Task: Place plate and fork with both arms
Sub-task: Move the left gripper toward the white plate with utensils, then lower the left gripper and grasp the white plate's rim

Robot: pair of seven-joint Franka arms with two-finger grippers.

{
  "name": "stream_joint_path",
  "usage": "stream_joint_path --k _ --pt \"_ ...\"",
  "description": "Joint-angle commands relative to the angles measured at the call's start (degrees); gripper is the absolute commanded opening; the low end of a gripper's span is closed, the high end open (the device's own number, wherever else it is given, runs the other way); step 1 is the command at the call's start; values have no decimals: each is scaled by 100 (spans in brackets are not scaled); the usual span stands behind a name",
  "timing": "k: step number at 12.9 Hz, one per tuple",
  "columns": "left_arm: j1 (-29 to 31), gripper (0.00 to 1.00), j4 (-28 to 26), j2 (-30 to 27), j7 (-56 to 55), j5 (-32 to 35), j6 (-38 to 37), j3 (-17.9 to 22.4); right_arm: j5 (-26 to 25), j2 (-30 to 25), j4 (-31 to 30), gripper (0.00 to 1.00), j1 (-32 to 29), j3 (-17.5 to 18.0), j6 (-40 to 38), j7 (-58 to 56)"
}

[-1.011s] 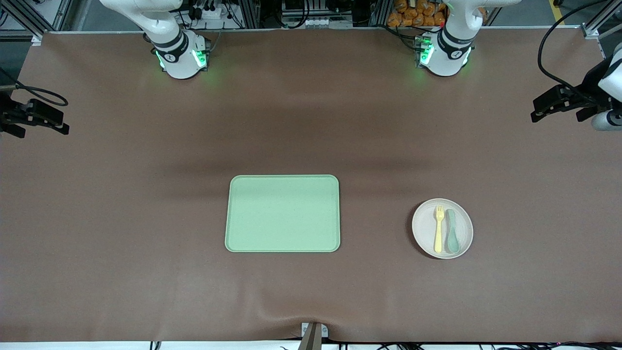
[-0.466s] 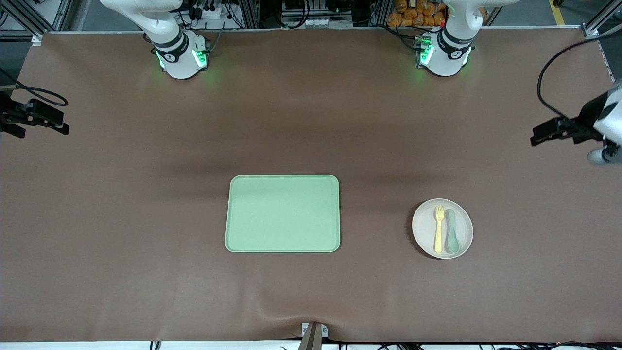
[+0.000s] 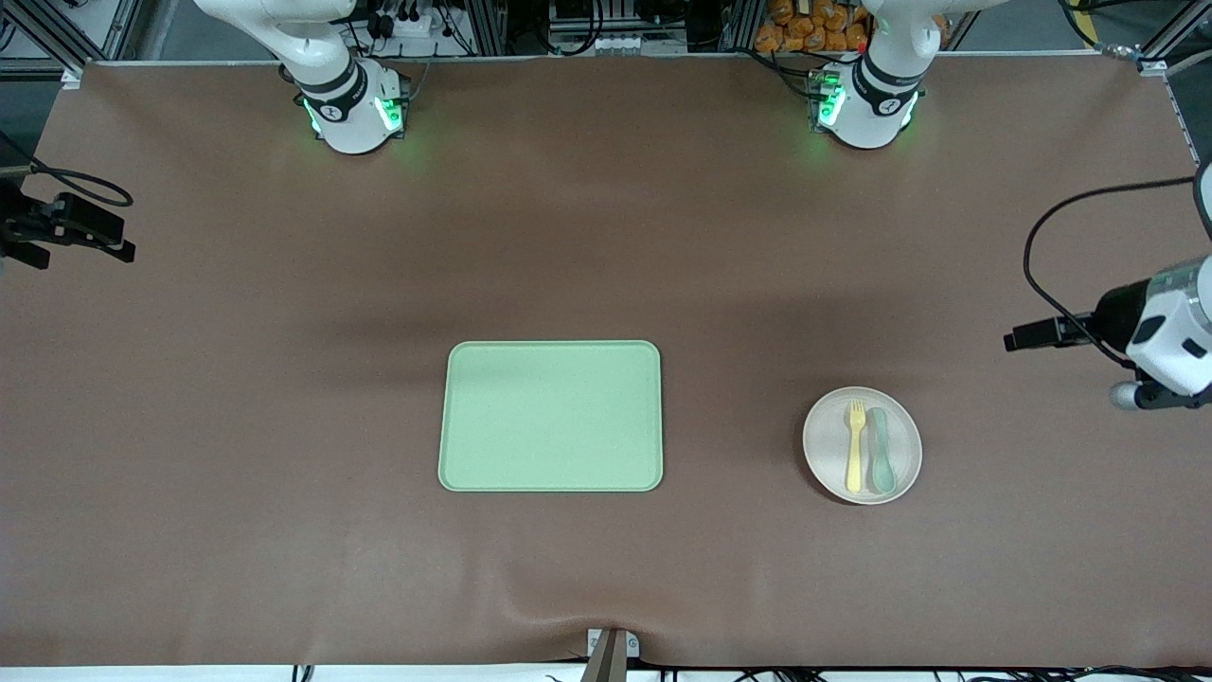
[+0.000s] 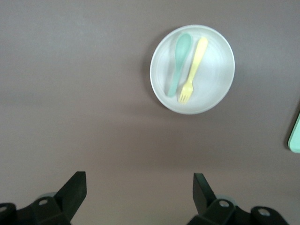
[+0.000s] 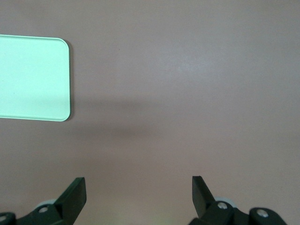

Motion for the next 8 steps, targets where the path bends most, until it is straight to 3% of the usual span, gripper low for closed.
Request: stream_joint_path --k 1,8 --pt "93 100 150 406 96 -325 307 -27 -71 -77 -44 100 10 8 -8 -31" --pt "233 100 167 1293 342 -511 1283 -45 -71 -77 -44 100 27 8 1 -31"
